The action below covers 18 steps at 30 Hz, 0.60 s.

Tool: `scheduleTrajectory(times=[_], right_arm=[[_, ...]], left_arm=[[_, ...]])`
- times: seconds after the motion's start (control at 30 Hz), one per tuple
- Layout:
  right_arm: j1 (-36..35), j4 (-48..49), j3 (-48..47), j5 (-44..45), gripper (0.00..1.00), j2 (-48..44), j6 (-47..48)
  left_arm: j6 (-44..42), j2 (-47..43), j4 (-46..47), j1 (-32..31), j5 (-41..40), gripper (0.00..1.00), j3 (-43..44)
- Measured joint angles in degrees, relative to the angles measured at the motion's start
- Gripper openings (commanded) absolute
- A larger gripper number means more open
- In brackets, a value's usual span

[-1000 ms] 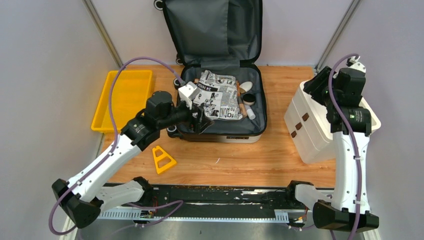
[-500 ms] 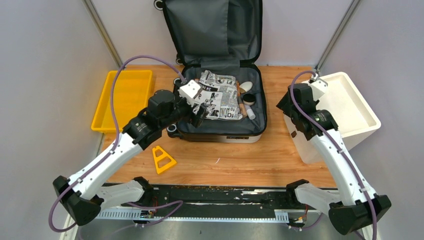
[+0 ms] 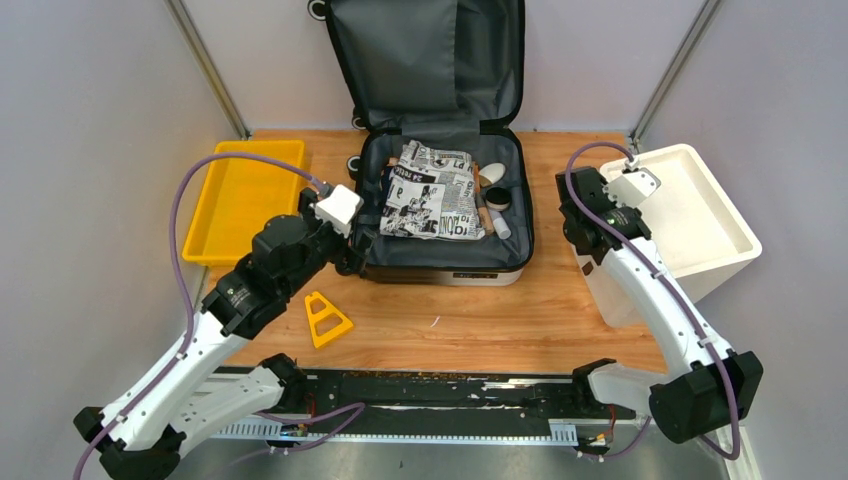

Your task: Open, take out, and arrange the luggage

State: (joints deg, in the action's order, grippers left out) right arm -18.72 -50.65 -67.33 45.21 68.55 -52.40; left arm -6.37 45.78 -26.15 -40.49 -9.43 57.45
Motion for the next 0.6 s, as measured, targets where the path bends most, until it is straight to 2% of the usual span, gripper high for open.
scheduleTrajectory(times=[0.1, 0.27, 0.6], right_arm=[[-0.02, -0.59, -0.13, 0.15, 0.61, 0.37, -1.01], [-0.48, -2.71, -1.09, 0.15, 0.60, 1.92, -2.93], [-2.54, -11.78, -4.24, -0.83, 0.57, 2.75, -13.18]], left_arm=[[-0.17, -1.73, -0.55, 0.00, -3.52, 1.00, -3.54], [-0.31, -1.25, -2.38, 0.00, -7.17, 1.00, -4.57], [-0.26, 0.11, -2.62, 0.00, -8.28, 0.99, -4.57]])
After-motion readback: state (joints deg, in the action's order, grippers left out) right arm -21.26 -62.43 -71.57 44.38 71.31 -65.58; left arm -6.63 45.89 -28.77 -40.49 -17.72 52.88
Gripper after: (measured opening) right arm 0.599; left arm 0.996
